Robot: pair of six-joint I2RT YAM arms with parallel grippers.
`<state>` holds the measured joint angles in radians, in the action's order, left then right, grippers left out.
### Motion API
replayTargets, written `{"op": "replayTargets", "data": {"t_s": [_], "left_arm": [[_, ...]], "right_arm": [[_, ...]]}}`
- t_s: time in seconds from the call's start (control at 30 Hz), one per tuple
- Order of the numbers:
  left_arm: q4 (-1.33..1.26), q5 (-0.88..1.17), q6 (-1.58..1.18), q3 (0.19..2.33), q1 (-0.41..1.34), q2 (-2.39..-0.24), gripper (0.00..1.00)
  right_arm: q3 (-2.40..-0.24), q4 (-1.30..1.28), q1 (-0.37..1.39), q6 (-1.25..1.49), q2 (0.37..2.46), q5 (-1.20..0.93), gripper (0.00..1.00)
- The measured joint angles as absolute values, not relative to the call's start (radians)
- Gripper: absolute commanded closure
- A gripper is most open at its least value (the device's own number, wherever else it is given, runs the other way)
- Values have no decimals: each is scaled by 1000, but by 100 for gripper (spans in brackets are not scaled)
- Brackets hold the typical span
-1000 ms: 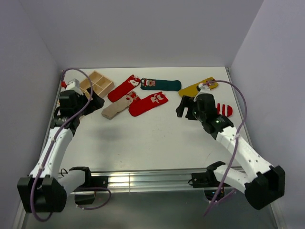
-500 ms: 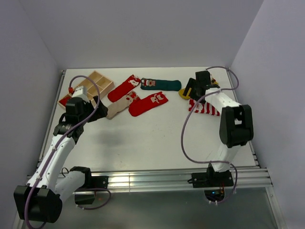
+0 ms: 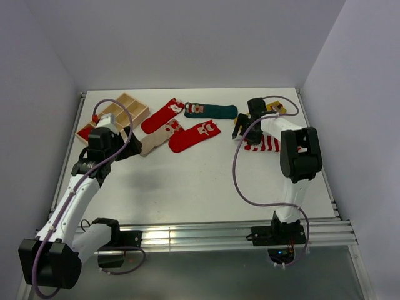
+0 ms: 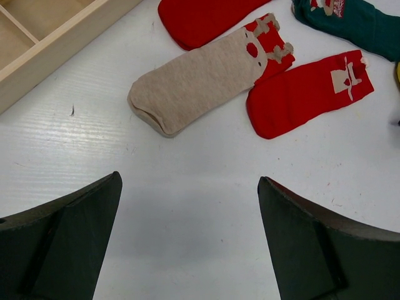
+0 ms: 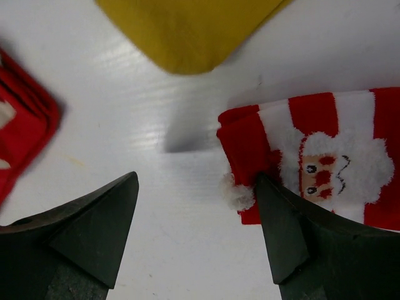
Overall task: Roll the socks
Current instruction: Adjust the sock at the center of the board.
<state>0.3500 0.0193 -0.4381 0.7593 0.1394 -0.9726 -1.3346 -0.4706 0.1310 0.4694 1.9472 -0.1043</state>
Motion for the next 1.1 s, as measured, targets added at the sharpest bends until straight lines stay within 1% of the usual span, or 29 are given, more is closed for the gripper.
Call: {"op": "replayTargets", "data": {"t_s": [0.17,0.33,0.5,0.6,0.73,0.8,0.97,1.1], "left_arm": [[350,20,-438,759,139,-973,5],[350,20,-438,759,139,-973,5],[350,21,-439,759,139,-973,5],[350,20,-439,759,139,-973,5],[350,20,-440,759,139,-972,5],[350,20,-440,759,139,-971,5],[349,18,-440,759,139,-970,5],[348,21,-442,759,138,-971,5]], "right_arm": [[-1237,-439,221,456,1887,-113,19],[-1108,-373,375,472,1797,-120,20],[-1007,-329,607,521,1719,-115,20],[-1006,-344,758,530,1707,-90,20],[-1021,-385,886,500,1684,8,21],[-1015,-385,921,480,1649,51,23],[-957,-361,926,447,1536,130,33],[-954,-332,914,417,1549,148,36]]}}
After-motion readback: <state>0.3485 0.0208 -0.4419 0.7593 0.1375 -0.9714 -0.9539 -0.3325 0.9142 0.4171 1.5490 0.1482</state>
